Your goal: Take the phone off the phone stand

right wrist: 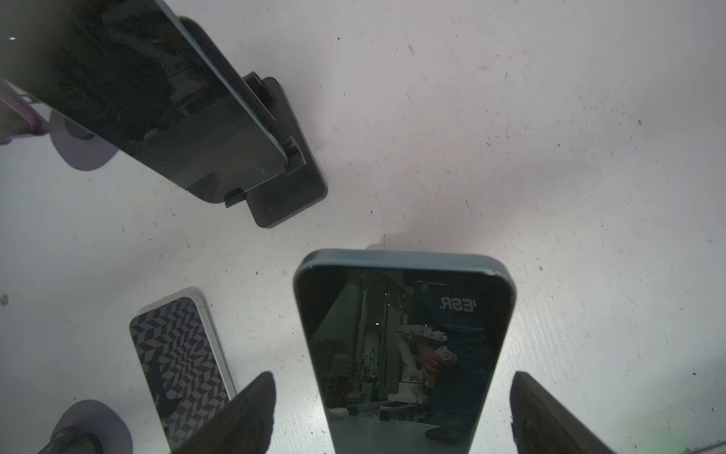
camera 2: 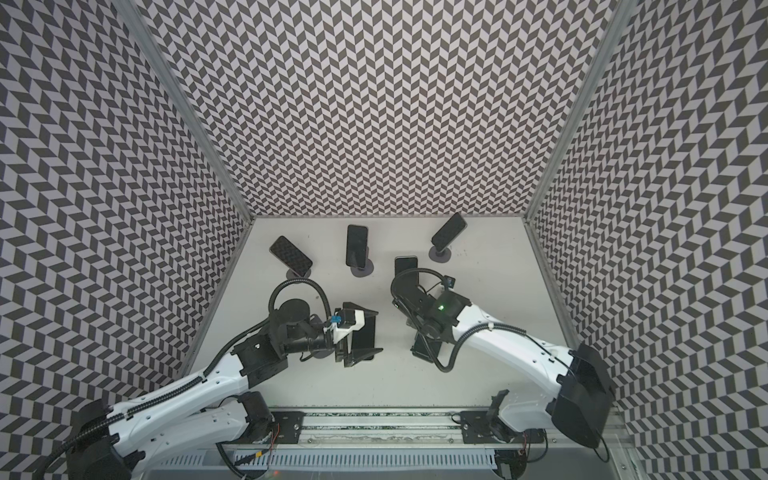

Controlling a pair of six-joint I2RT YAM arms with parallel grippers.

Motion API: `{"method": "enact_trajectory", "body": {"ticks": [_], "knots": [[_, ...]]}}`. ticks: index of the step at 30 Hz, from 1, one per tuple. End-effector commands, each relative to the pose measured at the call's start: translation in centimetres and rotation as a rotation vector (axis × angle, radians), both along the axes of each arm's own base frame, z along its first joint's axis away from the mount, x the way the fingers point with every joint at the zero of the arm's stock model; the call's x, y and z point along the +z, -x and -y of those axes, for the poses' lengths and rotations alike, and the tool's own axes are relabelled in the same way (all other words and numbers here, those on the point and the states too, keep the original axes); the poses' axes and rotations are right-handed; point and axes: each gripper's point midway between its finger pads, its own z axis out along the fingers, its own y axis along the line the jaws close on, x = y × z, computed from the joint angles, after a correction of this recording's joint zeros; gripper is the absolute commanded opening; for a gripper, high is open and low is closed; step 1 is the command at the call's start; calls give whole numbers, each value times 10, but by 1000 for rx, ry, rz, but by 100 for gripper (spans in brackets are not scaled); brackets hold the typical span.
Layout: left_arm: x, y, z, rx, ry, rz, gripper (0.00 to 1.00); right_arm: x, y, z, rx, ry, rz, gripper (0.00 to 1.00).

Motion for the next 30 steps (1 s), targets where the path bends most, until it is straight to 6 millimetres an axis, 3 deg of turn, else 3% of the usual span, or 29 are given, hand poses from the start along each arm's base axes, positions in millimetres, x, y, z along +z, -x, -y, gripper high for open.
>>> {"method": "enact_trajectory", "body": {"ticks": [1, 30], "knots": [[2, -1, 1, 7, -5, 4, 85, 10, -11, 0, -20, -6, 44, 91], [-5, -6, 4, 24, -17, -20, 85, 2, -16, 2, 19, -11, 22, 84]]}}
